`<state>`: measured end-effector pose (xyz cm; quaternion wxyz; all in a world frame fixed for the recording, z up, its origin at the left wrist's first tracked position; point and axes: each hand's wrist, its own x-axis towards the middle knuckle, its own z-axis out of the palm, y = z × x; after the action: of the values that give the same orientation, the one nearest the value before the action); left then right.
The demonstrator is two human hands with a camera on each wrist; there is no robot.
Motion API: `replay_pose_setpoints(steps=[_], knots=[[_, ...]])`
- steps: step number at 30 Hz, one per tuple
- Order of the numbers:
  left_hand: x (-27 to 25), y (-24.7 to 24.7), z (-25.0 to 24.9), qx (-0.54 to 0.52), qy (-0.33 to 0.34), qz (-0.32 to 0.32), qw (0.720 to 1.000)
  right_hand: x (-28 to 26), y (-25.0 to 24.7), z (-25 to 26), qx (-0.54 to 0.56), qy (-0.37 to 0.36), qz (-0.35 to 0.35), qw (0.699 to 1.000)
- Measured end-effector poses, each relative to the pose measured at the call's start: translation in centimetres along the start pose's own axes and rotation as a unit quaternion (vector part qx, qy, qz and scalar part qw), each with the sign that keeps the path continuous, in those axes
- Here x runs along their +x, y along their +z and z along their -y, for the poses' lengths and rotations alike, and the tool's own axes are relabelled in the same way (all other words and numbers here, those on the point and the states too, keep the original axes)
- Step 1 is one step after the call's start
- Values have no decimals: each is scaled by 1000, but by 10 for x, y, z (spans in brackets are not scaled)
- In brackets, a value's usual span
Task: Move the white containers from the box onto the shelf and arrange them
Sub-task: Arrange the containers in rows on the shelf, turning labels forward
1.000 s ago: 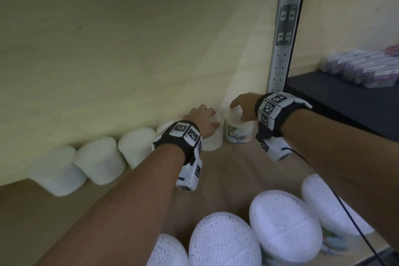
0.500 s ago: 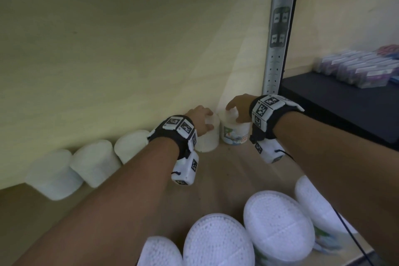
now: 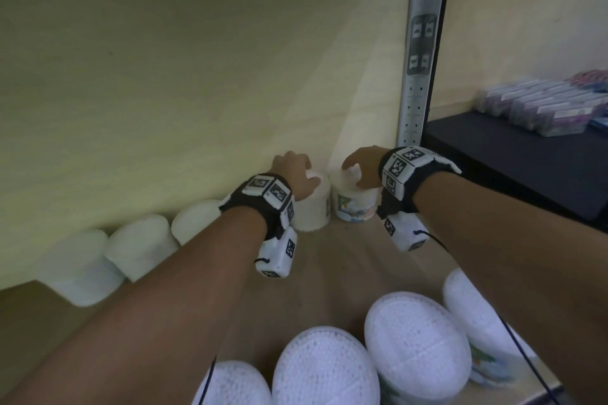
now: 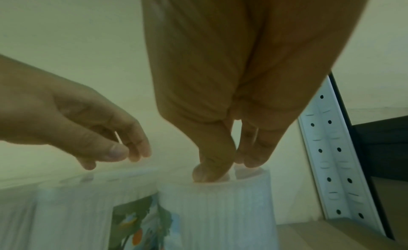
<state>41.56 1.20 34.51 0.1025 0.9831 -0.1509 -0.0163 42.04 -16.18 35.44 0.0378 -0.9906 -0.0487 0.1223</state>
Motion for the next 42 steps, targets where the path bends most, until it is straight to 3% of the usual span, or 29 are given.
replay_pose_setpoints(steps=[7, 23, 32, 36, 42], knots=[[3, 15, -4, 59, -24, 7, 998, 1, -2, -1, 24, 7, 4, 1000], [-4, -6, -3, 14, 58, 97, 994, 5, 2, -4, 22, 0, -6, 1000], [-1, 13, -14, 68, -41, 12, 997, 6, 7, -6, 40, -15, -20, 999], [2, 14, -16, 70, -34, 14, 997, 5, 7, -7, 32, -20, -64, 997], [3, 7, -9, 51, 3, 55, 997, 10, 1, -6, 3, -20, -22, 1000]])
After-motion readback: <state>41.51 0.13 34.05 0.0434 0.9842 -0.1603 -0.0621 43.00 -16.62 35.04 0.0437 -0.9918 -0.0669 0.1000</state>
